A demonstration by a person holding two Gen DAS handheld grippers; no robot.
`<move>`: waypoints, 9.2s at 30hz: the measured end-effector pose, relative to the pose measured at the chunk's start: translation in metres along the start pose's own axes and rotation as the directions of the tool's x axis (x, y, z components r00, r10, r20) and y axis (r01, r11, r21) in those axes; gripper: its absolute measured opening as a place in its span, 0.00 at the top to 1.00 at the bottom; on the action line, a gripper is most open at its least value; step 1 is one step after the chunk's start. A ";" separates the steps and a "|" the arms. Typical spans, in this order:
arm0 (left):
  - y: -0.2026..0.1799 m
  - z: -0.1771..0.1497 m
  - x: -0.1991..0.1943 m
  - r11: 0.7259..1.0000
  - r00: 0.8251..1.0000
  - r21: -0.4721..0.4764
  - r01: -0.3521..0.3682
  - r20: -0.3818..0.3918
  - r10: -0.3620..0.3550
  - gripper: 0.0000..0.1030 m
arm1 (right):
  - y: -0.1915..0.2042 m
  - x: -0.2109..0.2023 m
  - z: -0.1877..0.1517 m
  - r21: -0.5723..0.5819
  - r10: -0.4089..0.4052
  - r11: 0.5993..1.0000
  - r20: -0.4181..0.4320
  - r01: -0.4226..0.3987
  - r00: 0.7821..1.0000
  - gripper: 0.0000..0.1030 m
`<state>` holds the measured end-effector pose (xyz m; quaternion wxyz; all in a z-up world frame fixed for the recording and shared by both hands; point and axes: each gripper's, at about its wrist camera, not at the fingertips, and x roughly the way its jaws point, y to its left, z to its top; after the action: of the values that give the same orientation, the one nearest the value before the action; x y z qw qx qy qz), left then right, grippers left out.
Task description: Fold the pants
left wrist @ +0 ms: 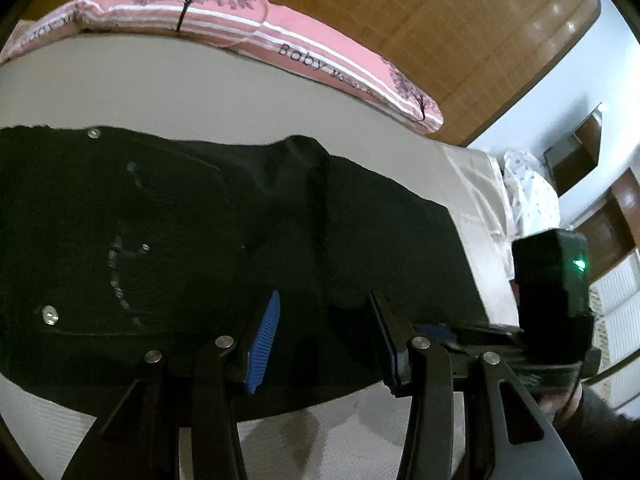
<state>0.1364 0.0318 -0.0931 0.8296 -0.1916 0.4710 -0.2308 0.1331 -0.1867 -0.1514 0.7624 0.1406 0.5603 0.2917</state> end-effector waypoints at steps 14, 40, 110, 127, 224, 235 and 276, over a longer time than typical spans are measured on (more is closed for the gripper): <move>-0.005 0.004 0.034 0.967 0.969 -0.227 0.113 -0.190 -0.158 0.55 | -0.059 -0.089 -0.032 0.270 -0.079 0.963 0.291 -0.002 0.954 0.48; -0.034 -0.016 0.057 0.986 0.955 -0.165 -0.009 -0.294 -0.040 0.93 | -0.098 -0.103 -0.034 0.351 -0.282 0.916 0.220 0.194 0.934 0.50; -0.045 -0.016 0.013 0.966 0.980 0.168 -0.197 0.062 0.190 0.55 | -0.063 -0.042 -0.041 0.115 -0.499 0.866 0.135 0.487 0.856 0.45; 0.103 -0.063 -0.140 0.885 0.914 -0.438 -0.155 0.277 0.297 0.42 | 0.033 0.030 -0.017 -0.045 -0.350 0.934 0.076 0.353 0.934 0.45; -0.153 0.003 0.021 0.921 0.991 0.374 -0.108 0.110 0.072 0.50 | -0.126 -0.116 0.001 0.246 -0.044 0.969 0.238 -0.017 0.970 0.36; -0.065 0.011 0.036 0.958 0.974 0.178 -0.225 0.046 0.220 0.50 | -0.154 -0.089 0.036 0.208 0.018 0.977 0.168 -0.054 0.986 0.36; -0.042 0.003 0.035 0.878 0.886 0.118 -0.463 0.042 0.462 0.44 | -0.071 -0.087 0.050 0.150 -0.102 0.986 0.185 0.074 0.977 0.89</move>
<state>0.1466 -0.0223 -0.0935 0.8739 -0.0231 0.4825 -0.0539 0.1830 -0.2899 -0.1061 0.8131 0.1973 0.5092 0.2018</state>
